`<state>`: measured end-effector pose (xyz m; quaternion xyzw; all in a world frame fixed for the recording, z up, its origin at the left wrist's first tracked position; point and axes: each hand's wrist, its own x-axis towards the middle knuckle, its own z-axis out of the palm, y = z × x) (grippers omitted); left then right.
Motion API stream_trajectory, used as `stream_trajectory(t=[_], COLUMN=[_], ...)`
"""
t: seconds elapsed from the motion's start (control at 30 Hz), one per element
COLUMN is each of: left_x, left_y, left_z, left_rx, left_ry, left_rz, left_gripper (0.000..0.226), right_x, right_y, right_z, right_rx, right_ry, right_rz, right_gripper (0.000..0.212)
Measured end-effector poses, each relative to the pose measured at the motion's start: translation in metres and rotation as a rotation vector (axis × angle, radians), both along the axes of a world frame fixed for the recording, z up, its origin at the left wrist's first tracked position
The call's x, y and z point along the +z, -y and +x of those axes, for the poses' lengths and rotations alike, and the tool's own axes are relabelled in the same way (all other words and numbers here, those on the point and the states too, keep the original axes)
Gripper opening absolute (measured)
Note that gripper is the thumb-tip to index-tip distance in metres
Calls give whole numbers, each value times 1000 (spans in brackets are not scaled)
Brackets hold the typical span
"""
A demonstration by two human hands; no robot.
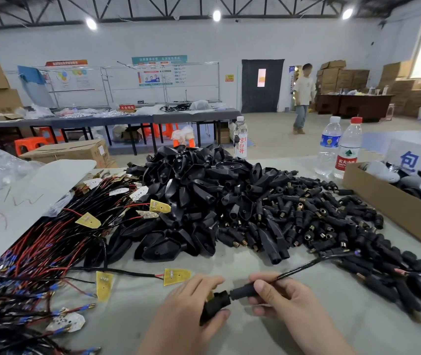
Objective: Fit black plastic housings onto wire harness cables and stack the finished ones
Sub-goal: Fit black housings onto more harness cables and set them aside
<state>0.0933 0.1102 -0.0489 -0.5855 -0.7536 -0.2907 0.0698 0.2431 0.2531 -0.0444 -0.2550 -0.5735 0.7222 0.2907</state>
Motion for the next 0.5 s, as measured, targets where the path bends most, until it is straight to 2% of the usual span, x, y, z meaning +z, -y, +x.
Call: stream_trajectory(t=[0.1, 0.23, 0.5], left_x=[-11, -8, -4], left_y=[1, -2, 0], left_z=[-5, 1, 4], left_rx=[26, 18, -30], left_ry=[109, 152, 134], left_rz=[25, 33, 81], left_gripper=[43, 38, 29], right_x=[-1, -3, 7], right_y=[-1, -2, 3], right_z=[-3, -4, 0], right_rx=[-51, -87, -58], right_ry=[-8, -18, -42], right_rz=[-8, -33, 16], right_gripper=[13, 8, 26])
